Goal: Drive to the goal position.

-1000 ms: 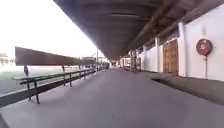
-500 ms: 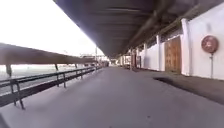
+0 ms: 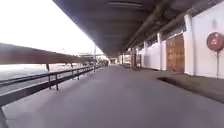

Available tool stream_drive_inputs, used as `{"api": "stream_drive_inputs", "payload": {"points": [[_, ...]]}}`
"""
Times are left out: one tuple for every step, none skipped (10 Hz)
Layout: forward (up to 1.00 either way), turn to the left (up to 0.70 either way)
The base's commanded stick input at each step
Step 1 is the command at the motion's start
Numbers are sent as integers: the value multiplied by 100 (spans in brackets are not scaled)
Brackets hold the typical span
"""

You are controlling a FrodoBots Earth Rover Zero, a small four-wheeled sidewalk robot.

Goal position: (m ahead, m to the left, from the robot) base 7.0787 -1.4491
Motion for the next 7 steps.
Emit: {"api": "stream_drive_inputs", "payload": {"points": [[70,0],[70,0],[70,0],[70,0],[70,0],[70,0],[70,0]]}}
